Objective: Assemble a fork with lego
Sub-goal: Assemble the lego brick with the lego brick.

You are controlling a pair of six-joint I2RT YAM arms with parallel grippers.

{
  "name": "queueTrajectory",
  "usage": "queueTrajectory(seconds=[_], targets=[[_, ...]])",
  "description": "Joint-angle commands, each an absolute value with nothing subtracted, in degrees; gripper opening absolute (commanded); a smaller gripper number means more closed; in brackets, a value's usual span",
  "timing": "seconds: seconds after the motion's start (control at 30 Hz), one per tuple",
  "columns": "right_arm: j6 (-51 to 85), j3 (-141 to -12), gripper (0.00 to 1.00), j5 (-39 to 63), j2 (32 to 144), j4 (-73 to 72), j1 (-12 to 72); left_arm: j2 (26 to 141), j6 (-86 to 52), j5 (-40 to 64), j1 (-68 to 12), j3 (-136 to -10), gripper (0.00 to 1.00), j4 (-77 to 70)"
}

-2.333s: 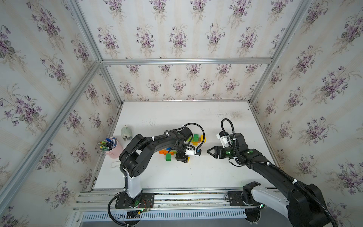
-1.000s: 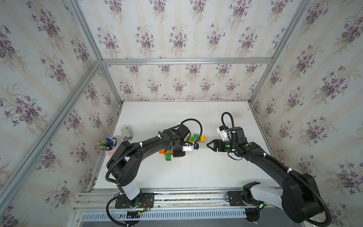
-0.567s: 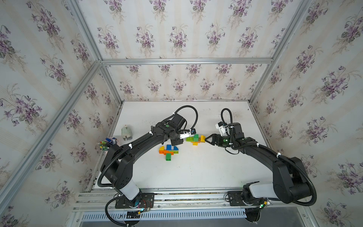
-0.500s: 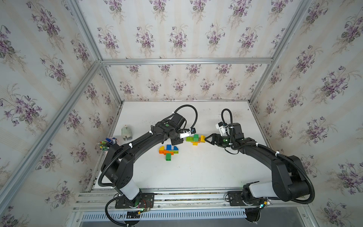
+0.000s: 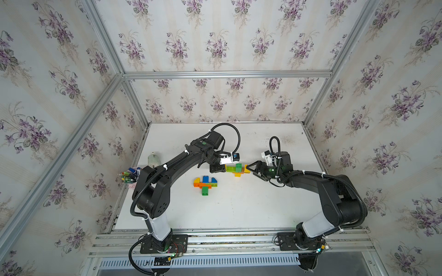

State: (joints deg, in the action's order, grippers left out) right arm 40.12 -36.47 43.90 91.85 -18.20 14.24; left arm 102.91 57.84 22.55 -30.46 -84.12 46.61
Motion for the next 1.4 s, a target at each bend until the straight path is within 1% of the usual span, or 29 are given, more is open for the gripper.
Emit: queueTrajectory(seconds=[0.0, 0.13, 0.33, 0.6, 0.73, 0.8, 1.0, 1.13, 1.37], targets=[[42.95, -37.41, 0.83, 46.14, 94.05, -22.81, 14.24, 103.83, 61.25, 26.21, -30.28, -85.58, 0.05, 49.09], [43.19, -38.87, 0.8, 47.47, 95.83, -23.18, 14.24, 106.83, 61.59, 26.45, -30.23, -89.04, 0.05, 49.77], [44.63, -40.05, 0.69, 49.4, 98.41, -24.08, 14.33, 112.35, 61.79, 25.08, -30.48, -95.58, 0.02, 53.79], [44.82, -41.48, 0.61, 50.89, 99.91, -24.04, 14.33, 113.76, 60.41, 23.6, -30.85, -96.17, 0.01, 52.88], [44.82, -41.41, 0.59, 51.39, 100.41, -24.01, 14.41, 114.63, 59.59, 22.88, -31.19, -96.39, 0.02, 52.22], [44.91, -41.41, 0.56, 51.51, 100.55, -23.99, 14.37, 114.97, 59.26, 22.38, -31.37, -96.57, 0.02, 52.1], [45.0, -41.79, 0.5, 51.92, 100.98, -23.55, 14.35, 115.44, 58.8, 22.54, -31.46, -97.21, 0.02, 52.5], [44.91, -42.07, 0.48, 52.2, 101.55, -23.2, 14.39, 115.43, 58.21, 22.45, -31.46, -97.36, 0.02, 52.75], [44.57, -42.88, 0.49, 52.69, 101.95, -22.22, 14.33, 115.92, 58.29, 22.26, -31.68, -97.29, 0.01, 53.14]])
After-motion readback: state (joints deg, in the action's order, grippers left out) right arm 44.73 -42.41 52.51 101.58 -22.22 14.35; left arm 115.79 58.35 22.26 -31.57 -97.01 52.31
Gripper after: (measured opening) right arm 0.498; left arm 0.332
